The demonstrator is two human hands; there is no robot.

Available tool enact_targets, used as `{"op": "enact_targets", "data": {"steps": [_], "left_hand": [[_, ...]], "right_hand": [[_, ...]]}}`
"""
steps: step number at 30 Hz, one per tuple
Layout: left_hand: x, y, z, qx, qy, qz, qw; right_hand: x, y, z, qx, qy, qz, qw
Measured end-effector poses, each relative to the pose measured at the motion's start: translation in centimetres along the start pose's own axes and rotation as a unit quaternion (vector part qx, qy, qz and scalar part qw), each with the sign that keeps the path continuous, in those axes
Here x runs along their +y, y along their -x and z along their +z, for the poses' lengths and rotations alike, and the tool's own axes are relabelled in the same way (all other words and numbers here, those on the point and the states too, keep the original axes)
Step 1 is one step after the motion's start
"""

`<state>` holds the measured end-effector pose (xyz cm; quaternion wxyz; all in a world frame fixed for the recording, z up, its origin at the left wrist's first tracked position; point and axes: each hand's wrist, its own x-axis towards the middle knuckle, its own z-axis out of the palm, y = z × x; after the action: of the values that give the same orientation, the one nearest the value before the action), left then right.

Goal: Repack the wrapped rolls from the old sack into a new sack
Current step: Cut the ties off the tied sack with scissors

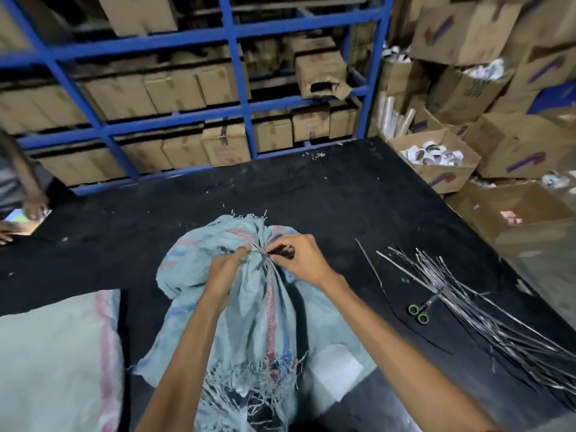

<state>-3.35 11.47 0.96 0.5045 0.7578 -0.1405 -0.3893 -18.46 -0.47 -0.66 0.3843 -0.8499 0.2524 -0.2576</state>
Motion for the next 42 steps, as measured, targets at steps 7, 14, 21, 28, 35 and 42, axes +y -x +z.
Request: {"op": "enact_targets", "data": {"steps": [7,14,21,28,35,42], "left_hand": [[0.5,1.4,-3.4,-0.033,0.05,-0.017,0.998],[1.2,1.1,-3.7,-0.039,0.083,-0.031,0.995],[1.8,1.0,-2.1,-0.045,0.084,-0.023,0.995],[0.1,0.0,-1.9,-0.068,0.094,-0.035,0.993],[-1.6,0.6,-2.0,-0.073,0.062,-0.04,0.995],[-1.4,2.2,-2.1,-0.08,0.003,-0.035,0.996]], "right_hand": [[-2.2,-0.5,2.4,0.019,0.12,-0.089,0.989],[-3.6,1.4,1.3,0.108,0.035,-0.09,0.989],[-5.6,8.8,-4.2,0.18,0.05,0.011,0.982],[0.1,23.4,-2.3,0.044,0.228,0.248,0.94],[5.2,30.9,3.7,-0.164,0.33,0.398,0.84],[6.1,30.0,4.9,-0.175,0.352,0.399,0.829]]}}
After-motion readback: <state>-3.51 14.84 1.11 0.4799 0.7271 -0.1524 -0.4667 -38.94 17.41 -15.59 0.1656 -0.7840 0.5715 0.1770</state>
